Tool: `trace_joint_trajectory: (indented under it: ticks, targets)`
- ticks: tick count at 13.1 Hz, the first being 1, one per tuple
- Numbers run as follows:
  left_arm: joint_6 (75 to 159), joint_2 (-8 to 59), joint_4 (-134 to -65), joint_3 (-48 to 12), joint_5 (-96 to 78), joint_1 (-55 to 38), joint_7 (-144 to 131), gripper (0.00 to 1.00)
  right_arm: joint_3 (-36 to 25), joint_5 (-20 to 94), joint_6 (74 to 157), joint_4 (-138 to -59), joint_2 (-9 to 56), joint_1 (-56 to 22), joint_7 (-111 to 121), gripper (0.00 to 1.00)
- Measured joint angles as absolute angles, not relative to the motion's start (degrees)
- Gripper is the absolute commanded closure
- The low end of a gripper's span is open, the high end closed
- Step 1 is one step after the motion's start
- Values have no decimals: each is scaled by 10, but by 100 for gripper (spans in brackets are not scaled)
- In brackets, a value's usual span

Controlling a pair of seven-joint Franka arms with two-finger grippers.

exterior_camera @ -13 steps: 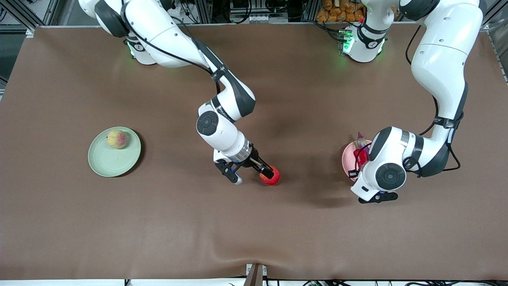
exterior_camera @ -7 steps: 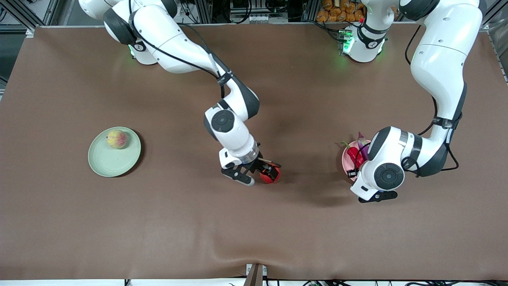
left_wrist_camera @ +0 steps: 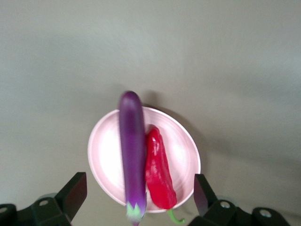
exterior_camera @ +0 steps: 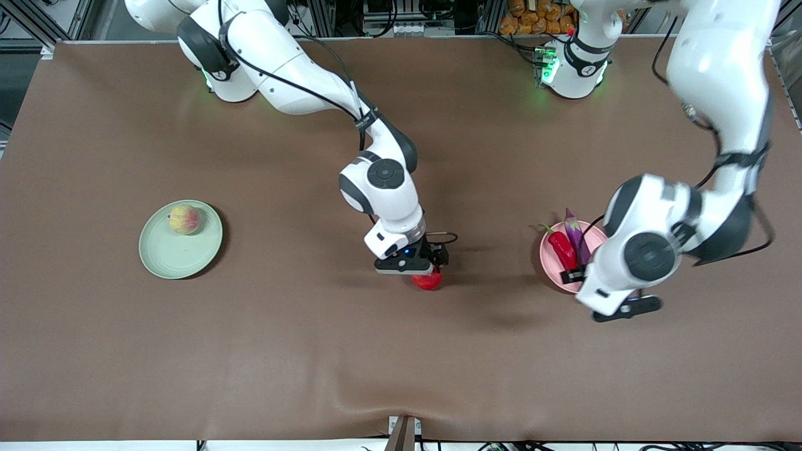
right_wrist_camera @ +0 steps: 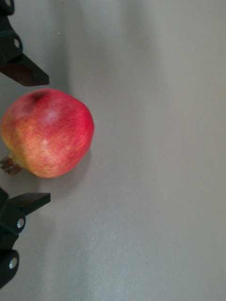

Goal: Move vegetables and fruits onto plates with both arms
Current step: 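Carry the pomegranate to the green plate while the left gripper withdraws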

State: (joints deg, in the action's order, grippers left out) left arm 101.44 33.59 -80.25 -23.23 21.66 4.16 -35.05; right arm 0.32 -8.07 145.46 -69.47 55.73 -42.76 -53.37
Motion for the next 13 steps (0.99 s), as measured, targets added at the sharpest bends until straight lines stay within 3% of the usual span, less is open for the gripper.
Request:
trace_joint_trajectory:
  ticks: [5,10,11,12,13]
  targets:
    - [984,204,-803,-233,103,114,-251,0,1,-103,1464,-683,573,-432,-514,0]
    - [939,122,-805,-234,94,152,-172,0,-3,-103,1478,-657,592,-432,-512,1]
    - [934,112,-805,-234,94,152,-170,0,-5,-104,1484,-656,594,-432,-512,16]
    - [931,103,-806,-236,92,151,-168,0,-8,-104,1492,-656,596,-433,-511,43]
    - [930,92,-808,-235,86,150,-162,0,-12,-104,1499,-656,599,-433,-511,44]
